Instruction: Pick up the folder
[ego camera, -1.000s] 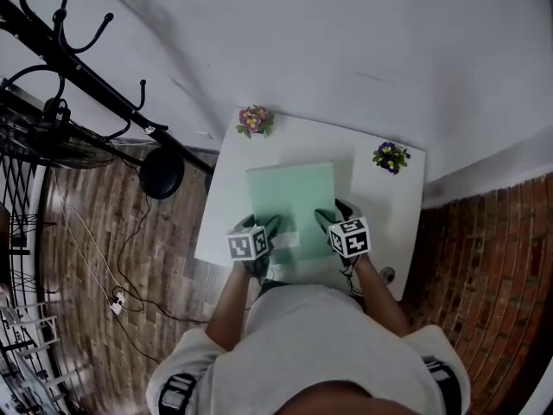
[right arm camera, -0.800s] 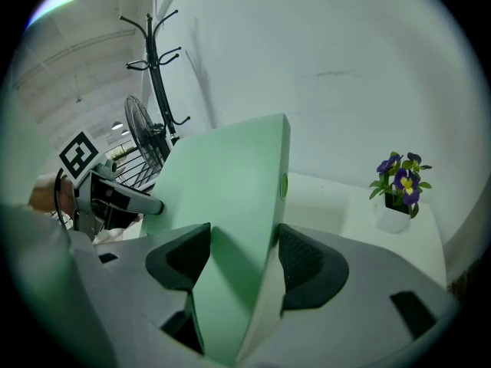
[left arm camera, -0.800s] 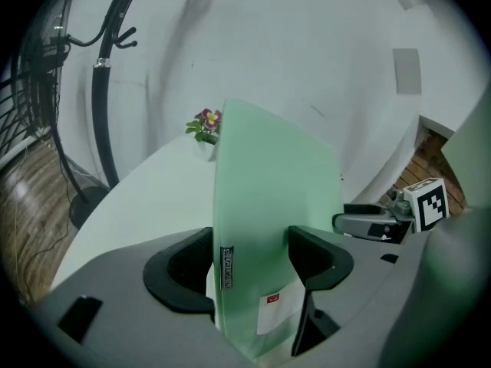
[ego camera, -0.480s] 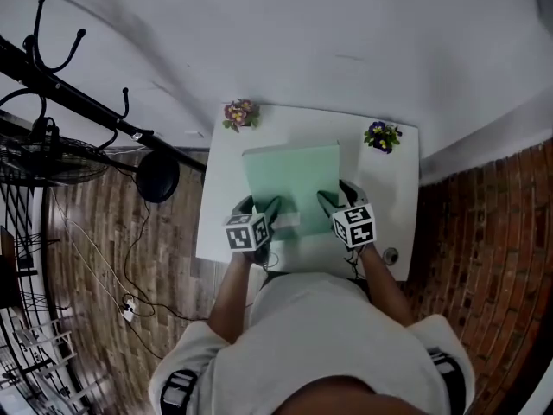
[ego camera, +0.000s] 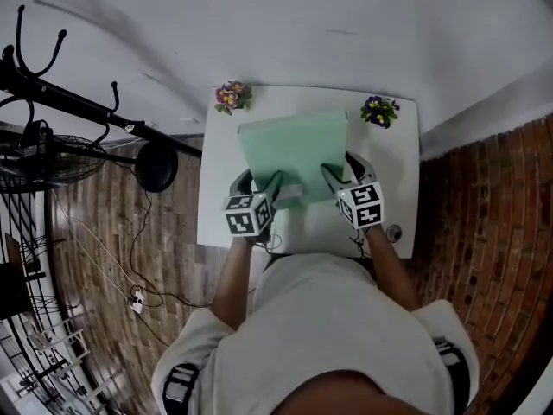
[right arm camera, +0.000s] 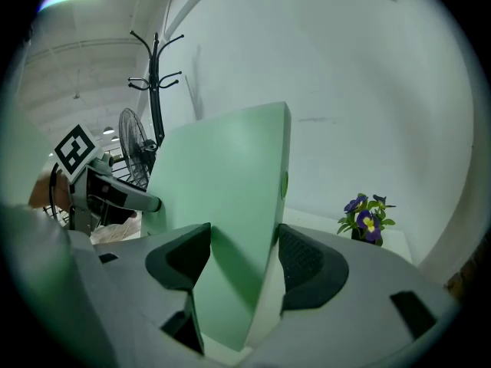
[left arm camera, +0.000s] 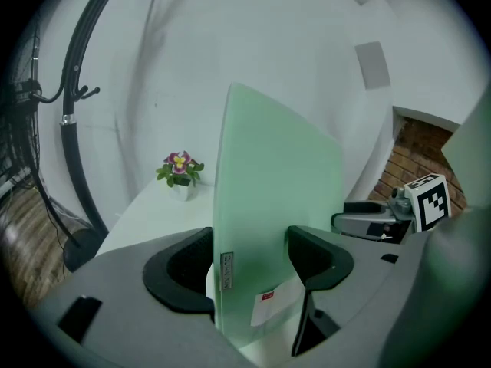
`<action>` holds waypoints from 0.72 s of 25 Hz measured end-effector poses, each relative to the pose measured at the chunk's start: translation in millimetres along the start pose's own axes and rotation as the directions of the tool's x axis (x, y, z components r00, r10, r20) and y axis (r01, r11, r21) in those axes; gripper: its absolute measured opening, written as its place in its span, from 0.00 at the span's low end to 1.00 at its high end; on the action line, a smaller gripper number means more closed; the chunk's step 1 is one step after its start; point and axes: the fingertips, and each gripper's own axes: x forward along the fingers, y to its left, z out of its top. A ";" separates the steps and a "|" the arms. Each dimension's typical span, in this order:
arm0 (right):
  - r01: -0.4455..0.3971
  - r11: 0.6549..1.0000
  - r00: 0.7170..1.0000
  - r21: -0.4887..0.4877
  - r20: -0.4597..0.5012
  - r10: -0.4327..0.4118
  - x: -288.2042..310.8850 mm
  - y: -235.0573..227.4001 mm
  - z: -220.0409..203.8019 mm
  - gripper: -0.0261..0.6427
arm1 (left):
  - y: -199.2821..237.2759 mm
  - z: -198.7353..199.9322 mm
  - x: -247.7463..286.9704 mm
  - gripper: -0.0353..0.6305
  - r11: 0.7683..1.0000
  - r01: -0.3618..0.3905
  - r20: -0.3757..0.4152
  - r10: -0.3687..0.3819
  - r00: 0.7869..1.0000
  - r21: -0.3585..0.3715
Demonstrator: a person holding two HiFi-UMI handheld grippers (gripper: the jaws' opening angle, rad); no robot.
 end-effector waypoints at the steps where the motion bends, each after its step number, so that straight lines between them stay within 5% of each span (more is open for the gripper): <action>1: 0.003 1.000 1.000 0.001 0.009 -0.003 -1.1 -1.1 2.7 0.45 | -1.1 3.0 -0.2 0.53 1.000 -0.001 0.008 0.001 1.000 0.006; 18: 0.038 0.999 0.989 -0.021 0.142 -0.035 -31.8 -12.9 48.3 0.44 | -25.7 46.7 -18.3 0.54 0.995 -0.009 0.157 -0.006 0.988 0.096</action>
